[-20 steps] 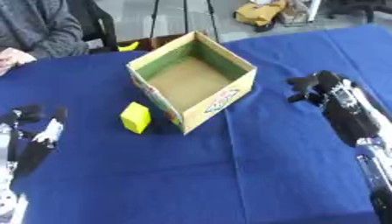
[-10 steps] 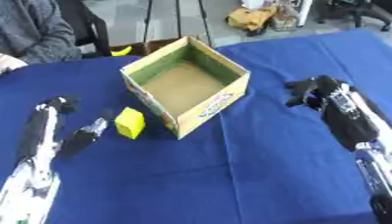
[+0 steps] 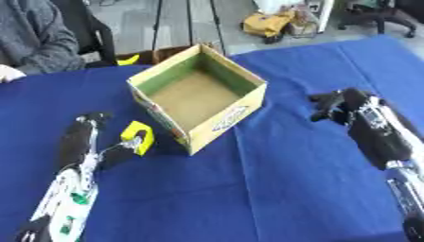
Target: Pick up objects on the table and place them in the box.
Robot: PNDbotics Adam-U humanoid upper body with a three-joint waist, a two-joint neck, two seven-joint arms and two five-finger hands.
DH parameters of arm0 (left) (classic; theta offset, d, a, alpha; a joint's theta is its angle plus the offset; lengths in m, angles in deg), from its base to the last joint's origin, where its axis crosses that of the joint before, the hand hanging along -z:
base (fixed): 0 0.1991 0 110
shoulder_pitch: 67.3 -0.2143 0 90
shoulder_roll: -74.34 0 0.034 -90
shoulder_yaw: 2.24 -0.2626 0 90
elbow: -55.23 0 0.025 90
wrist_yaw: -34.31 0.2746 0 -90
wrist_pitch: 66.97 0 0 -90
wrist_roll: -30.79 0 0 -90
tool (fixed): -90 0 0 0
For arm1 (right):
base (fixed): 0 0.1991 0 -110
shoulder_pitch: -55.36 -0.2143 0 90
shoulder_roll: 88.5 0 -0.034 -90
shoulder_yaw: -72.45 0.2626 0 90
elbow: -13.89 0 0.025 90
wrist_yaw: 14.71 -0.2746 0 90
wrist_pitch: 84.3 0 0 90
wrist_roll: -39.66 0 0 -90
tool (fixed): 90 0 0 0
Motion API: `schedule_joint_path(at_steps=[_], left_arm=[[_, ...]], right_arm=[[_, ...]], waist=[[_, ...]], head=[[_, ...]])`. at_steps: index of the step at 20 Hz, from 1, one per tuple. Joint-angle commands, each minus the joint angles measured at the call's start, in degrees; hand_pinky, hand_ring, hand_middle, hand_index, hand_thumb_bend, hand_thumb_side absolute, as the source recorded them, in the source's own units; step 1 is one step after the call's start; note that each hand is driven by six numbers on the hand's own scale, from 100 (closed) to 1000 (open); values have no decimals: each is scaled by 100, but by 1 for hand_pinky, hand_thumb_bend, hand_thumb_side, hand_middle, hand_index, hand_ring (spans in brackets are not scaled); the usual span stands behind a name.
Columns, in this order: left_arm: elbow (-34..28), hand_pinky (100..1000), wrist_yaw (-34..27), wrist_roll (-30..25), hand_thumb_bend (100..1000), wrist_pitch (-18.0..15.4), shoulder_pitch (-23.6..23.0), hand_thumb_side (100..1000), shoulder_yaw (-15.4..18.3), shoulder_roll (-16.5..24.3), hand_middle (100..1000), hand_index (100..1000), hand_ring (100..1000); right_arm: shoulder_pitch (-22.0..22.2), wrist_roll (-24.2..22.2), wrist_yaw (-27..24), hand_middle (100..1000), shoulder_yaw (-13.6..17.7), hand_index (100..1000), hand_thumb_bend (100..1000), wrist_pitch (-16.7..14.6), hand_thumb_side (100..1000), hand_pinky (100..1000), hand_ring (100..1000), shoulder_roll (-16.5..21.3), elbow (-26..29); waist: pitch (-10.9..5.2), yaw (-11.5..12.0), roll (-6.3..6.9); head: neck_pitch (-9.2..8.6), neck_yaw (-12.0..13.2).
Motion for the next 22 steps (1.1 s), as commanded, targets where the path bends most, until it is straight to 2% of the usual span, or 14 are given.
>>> schedule_joint_path(at_steps=[1,9,12,15,19,20,22], left_arm=[[14,519,135,-153,621,-38,117,530,-27,5,560,751,634],[173,506,265,-286,652,-132,117,554,-68,-69,539,734,615],[240,499,317,-285,632,-141,132,546,-70,-90,529,715,604],[319,493,343,-273,511,-140,139,485,-72,-112,517,682,592],[378,472,300,-163,237,-97,148,350,-53,-131,488,633,564],[389,466,275,-123,131,-86,149,319,-50,-133,478,619,555],[404,457,200,-28,100,-56,149,296,-37,-135,465,602,544]], right_arm=[[-56,-23,-3,560,20,570,225,-5,698,649,835,88,117],[-60,-32,24,560,10,569,222,-17,699,649,835,84,121],[-62,-37,30,560,7,570,221,-18,699,649,835,83,122],[-60,-40,39,560,7,570,221,-19,699,649,835,81,120],[-57,-39,50,560,8,569,220,-18,700,649,835,78,119],[-56,-37,51,560,9,569,219,-18,700,649,835,77,118],[-55,-37,54,560,8,570,219,-16,700,649,835,75,116]], waist=[[-71,-9,-18],[-61,-20,-25],[-56,-27,-26],[-52,-32,-22],[-49,-36,-18],[-49,-37,-17],[-50,-40,-14]], head=[[-47,31],[-60,43],[-63,44],[-69,49],[-71,54],[-73,56],[-76,60]])
